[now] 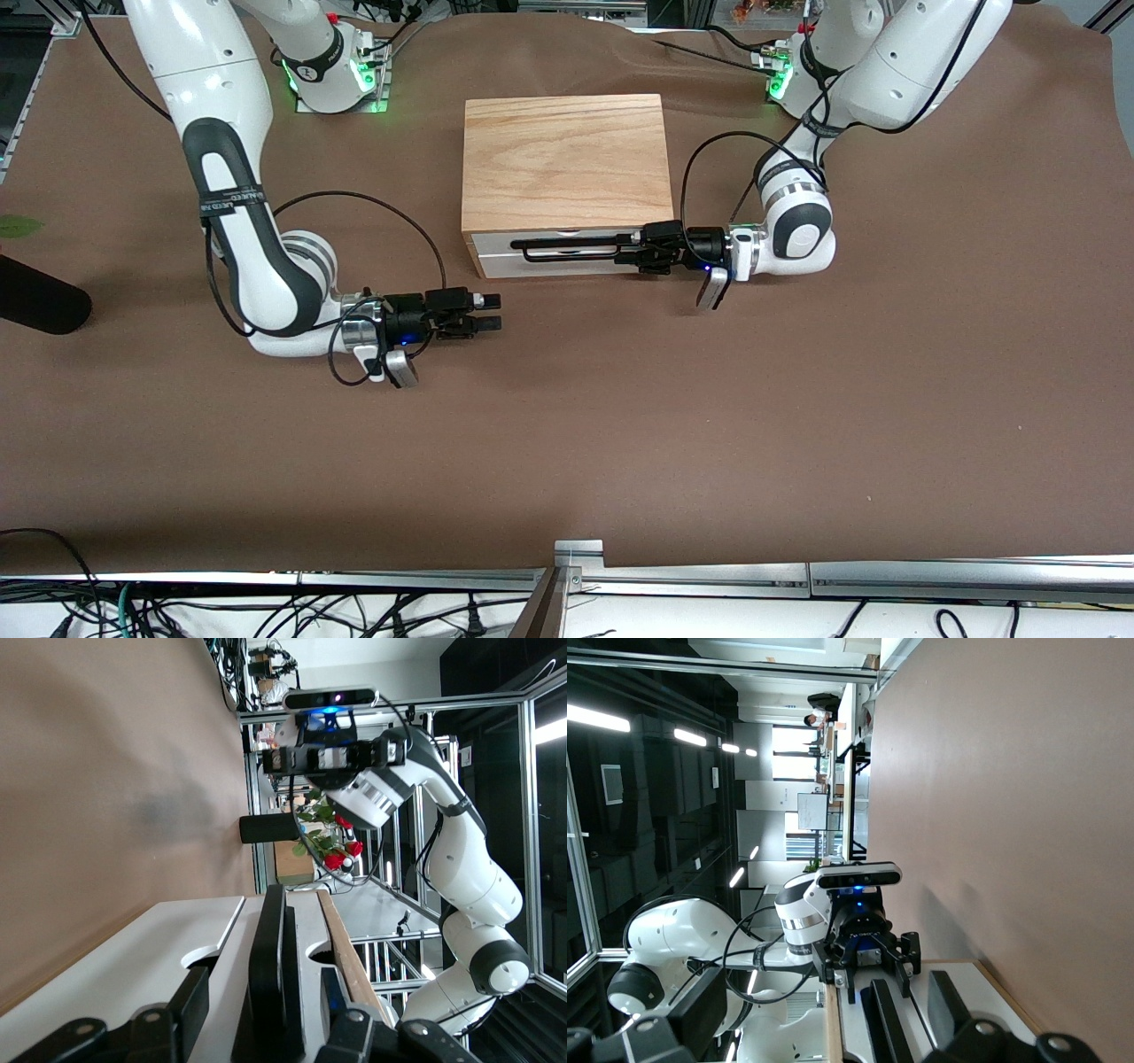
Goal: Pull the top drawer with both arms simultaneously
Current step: 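Close the right gripper and the left gripper on the handle ends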
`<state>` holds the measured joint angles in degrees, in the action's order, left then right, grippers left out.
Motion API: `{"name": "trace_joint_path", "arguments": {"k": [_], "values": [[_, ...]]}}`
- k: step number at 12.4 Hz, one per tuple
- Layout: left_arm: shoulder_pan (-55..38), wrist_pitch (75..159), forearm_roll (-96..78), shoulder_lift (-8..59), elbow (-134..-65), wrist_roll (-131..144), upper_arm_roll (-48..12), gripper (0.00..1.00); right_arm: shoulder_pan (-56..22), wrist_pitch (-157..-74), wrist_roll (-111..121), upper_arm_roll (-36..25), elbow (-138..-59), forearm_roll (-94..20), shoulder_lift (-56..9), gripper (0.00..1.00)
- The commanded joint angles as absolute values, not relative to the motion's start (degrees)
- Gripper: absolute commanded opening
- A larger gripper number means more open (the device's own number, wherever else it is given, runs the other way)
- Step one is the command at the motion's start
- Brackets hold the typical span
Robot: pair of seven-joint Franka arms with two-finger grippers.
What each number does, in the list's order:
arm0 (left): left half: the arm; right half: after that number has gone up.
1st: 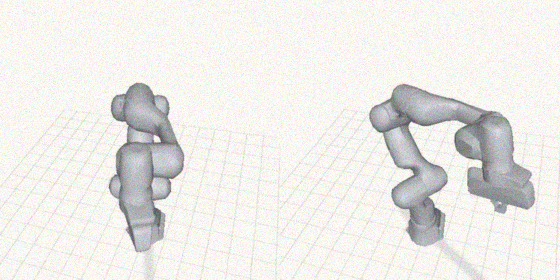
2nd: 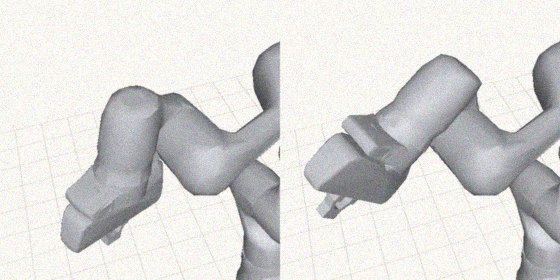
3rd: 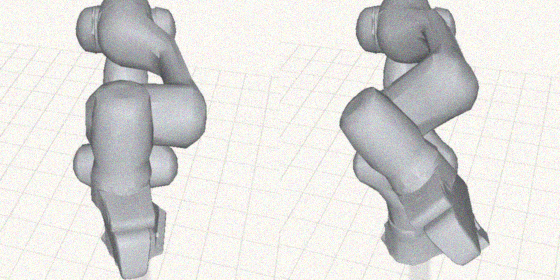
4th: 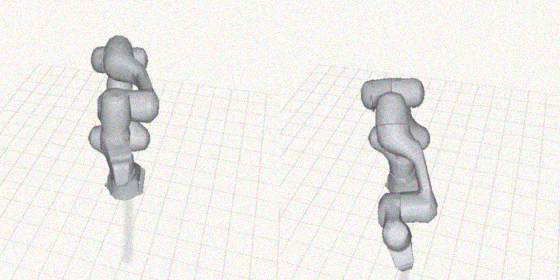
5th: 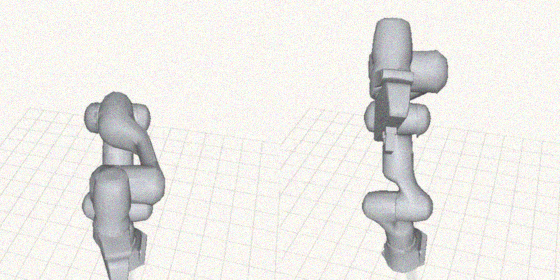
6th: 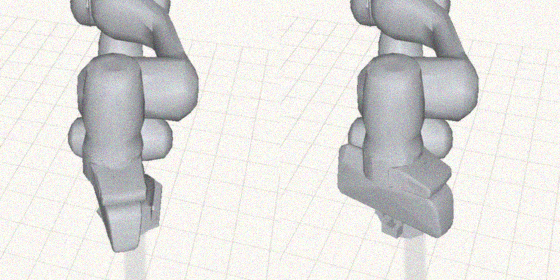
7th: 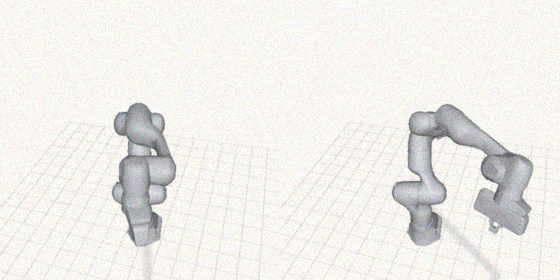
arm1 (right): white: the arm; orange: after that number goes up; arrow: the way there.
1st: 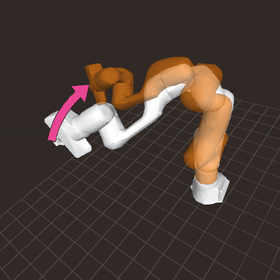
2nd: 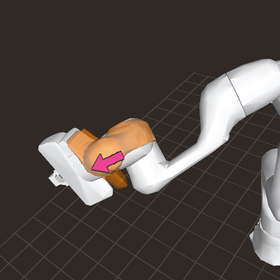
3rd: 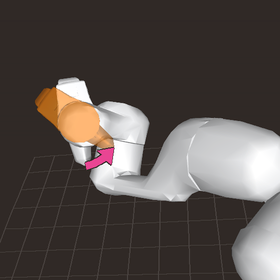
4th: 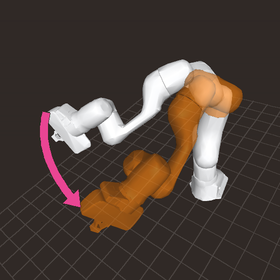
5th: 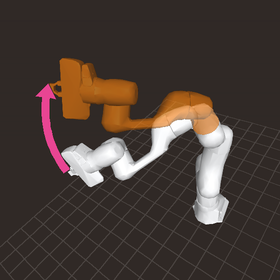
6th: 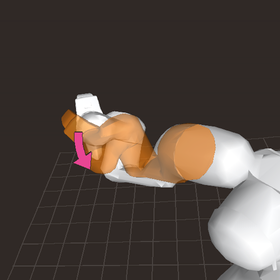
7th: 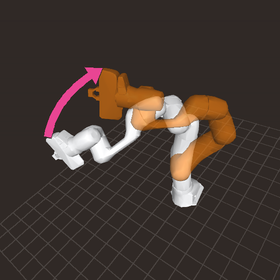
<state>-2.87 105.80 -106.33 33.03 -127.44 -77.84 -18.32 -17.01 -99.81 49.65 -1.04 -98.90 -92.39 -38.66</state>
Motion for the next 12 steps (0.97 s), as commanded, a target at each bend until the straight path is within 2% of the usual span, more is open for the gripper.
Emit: {"name": "trace_joint_path", "arguments": {"k": [1,3,6,11,12], "values": [[-3.7,106.3,-107.8,33.0,-129.7,-79.8,-20.5,0.54,-17.1,-97.3,55.1,-1.1,-102.1,-95.6,-38.6,1.0],[-3.8,106.3,-107.8,33.0,-129.7,-79.8,-20.5,0.48,-17.5,-96.4,57.9,-1.1,-104.1,-96.9,-38.6,1.0],[-4.0,106.3,-107.8,33.2,-130.2,-79.8,-20.5,0.45,-19.9,-96.0,62.1,-1.1,-106.7,-101.0,-39.4,1.0],[-4.0,106.3,-107.8,33.2,-130.7,-80.4,-20.5,0.16,-23.1,-95.5,67.1,-1.1,-109.2,-105.7,-40.8,1.0],[-3.9,106.3,-107.8,33.2,-130.7,-80.5,-20.5,0.15,-23.1,-95.5,67.7,-1.1,-109.9,-105.7,-40.8,1.0]]}}
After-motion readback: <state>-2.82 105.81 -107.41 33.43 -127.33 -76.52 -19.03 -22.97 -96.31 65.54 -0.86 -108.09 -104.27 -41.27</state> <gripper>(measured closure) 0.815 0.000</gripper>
